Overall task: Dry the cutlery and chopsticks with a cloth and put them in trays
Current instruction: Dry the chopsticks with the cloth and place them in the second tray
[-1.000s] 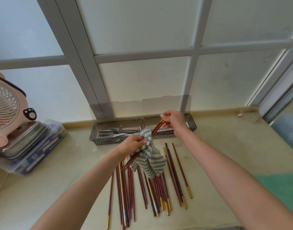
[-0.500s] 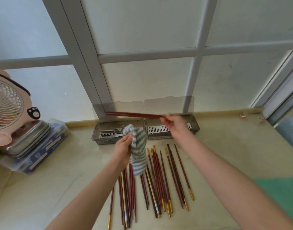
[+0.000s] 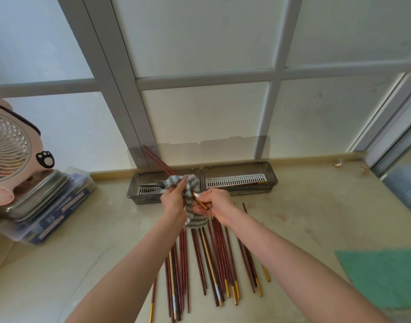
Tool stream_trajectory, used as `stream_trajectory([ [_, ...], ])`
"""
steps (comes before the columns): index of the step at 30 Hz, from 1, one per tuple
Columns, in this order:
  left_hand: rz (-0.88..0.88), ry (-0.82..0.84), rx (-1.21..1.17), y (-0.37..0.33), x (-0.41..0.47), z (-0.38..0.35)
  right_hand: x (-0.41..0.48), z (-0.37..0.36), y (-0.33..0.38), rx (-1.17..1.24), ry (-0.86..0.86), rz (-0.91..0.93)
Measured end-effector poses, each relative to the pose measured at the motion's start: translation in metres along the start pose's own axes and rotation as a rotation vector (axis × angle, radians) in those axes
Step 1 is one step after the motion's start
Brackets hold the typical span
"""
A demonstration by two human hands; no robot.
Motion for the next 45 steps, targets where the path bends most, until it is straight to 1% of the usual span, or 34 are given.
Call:
stream_trajectory([
  [4,0.004,0.003,-0.033,-0.005,-0.004,0.005,0.002,0.006,0.006,-0.111,0.118,-0.005],
  [7,0.009,-0.003,-0.064,-0.017,-0.003,0.010,0.005,0.014,0.014,-0.127,0.225,-0.030],
  [11,-0.005,-0.068,-0.079,-0.039,0.001,0.021,0.004,0.024,0.013,-0.125,0.347,-0.096],
  [14,-0.043,-0.101,-0.093,-0.055,0.006,0.031,0.002,0.032,0.009,-0.079,0.363,-0.135],
  [18,-0.089,-0.110,-0.056,-0.056,0.005,0.029,0.000,0.032,0.005,-0.289,0.329,0.036],
  [22,-0.112,-0.101,-0.006,-0.038,0.005,0.019,0.001,0.020,0.003,-0.292,0.287,0.126],
  [25,-0.126,-0.132,0.031,-0.027,0.006,0.015,0.000,0.011,0.004,-0.400,0.337,0.123],
  [27,-0.110,-0.108,0.039,-0.024,0.006,0.015,-0.001,0.011,0.000,-0.456,0.369,0.133],
  [30,-0.090,-0.074,0.008,-0.034,0.003,0.019,-0.001,0.018,-0.005,-0.358,0.403,0.062],
  [34,-0.143,-0.127,-0.116,-0.080,0.011,0.037,-0.001,0.035,-0.003,-0.307,0.519,-0.025],
  [37,-0.178,-0.150,-0.049,-0.085,0.011,0.036,0.000,0.036,-0.004,-0.340,0.481,-0.008],
  [38,-0.174,-0.126,-0.009,-0.077,0.008,0.031,0.000,0.034,-0.004,-0.348,0.455,0.004],
  [41,-0.143,0.014,0.092,-0.034,-0.007,0.014,0.003,0.020,-0.004,-0.314,0.385,0.041],
  [43,-0.098,0.070,0.201,-0.007,-0.014,0.008,0.006,0.009,-0.002,-0.285,0.303,0.045],
  [45,-0.048,0.099,0.244,0.003,-0.013,0.008,0.007,0.004,-0.001,-0.239,0.259,0.019],
])
Point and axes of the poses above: each hand's wrist, its own x-axis towards the middle knuckle, its own z-axis out of the back of the hand, y = z × x, the point moved 1 cm from there along x, towards the middle knuckle, and after that the axes turned 14 degrees about z, right-handed, at the moved point
